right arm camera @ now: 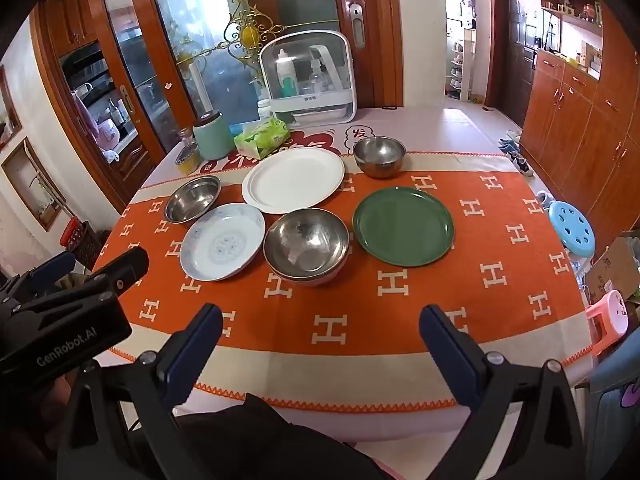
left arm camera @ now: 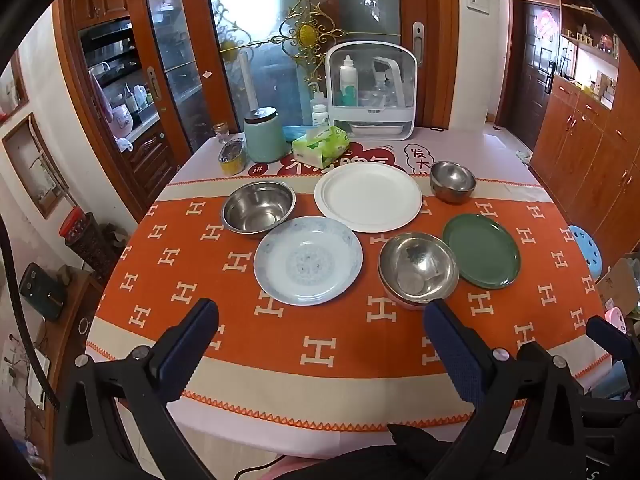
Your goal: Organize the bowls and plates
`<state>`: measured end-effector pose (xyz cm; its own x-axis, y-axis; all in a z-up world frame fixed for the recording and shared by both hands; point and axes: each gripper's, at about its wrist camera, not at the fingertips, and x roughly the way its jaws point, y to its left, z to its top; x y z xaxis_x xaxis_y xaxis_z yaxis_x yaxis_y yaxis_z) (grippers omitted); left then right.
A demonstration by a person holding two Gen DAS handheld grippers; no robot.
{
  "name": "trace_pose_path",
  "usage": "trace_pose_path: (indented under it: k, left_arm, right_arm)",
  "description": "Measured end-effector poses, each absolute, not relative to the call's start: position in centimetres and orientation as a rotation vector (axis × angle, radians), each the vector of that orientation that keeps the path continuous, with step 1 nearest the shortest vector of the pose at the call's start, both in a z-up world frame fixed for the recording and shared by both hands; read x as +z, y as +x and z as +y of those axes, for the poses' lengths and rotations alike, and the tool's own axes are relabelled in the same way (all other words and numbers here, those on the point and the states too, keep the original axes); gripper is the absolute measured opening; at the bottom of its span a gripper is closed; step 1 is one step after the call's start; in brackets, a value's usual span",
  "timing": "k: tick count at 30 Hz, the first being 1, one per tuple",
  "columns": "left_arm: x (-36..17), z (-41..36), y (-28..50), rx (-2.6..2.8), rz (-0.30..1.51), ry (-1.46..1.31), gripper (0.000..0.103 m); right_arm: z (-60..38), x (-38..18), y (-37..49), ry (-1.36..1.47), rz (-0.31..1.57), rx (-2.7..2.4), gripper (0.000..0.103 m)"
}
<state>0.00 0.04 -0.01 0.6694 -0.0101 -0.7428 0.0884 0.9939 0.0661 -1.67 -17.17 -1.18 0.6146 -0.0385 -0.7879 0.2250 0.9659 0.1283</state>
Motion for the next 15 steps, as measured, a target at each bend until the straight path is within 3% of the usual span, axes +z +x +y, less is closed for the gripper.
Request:
trace_pose_path:
  k: [15]
  left_arm:
    - [-0.29, 0.33, -0.25, -0.055, 0.839, 0.11, 0.102]
  right_arm:
    - [-17.26, -1.52, -1.49, 0.217, 0.904, -0.152, 0.099]
